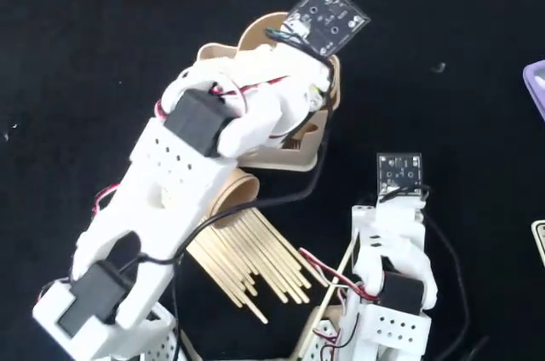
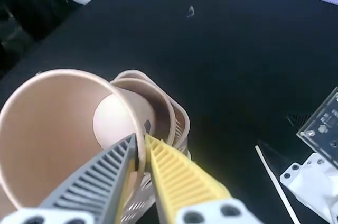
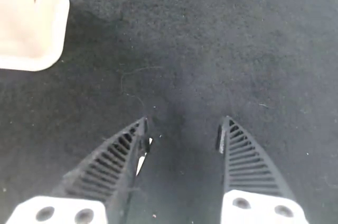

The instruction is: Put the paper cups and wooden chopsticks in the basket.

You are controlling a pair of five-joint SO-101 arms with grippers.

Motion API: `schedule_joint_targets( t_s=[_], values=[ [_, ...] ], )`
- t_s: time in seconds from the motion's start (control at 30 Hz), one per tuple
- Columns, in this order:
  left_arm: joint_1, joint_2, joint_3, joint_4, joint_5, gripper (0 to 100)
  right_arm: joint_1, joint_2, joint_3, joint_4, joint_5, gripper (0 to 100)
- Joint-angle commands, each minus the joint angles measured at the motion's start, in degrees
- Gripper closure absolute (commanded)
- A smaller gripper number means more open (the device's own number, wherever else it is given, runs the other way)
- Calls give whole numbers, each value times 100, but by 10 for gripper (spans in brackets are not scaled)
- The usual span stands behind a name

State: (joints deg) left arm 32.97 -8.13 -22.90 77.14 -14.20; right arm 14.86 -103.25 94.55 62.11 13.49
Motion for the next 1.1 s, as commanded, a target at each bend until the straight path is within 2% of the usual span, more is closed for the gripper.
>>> schedule_joint_targets(
  t_s=[0.0, 0.33, 0.5, 0.57, 0.93, 1.07],
  values=[
    [-136, 255, -382, 35, -70, 971, 88, -514, -31, -141, 53, 784],
    [4, 1266, -1165, 202, -70, 965, 88, -514, -31, -141, 53, 783],
    [4, 1319, -1218, 598, -35, 784, 88, -514, -31, -141, 53, 783],
    [-31, 1266, -1262, 642, -35, 752, 88, -514, -31, -141, 53, 783],
    [-171, 1266, -2686, 659, -26, 764, 88, -514, -31, -141, 53, 783],
    [-171, 1266, -2738, 677, -26, 766, 88, -514, -31, -141, 53, 783]
  ],
)
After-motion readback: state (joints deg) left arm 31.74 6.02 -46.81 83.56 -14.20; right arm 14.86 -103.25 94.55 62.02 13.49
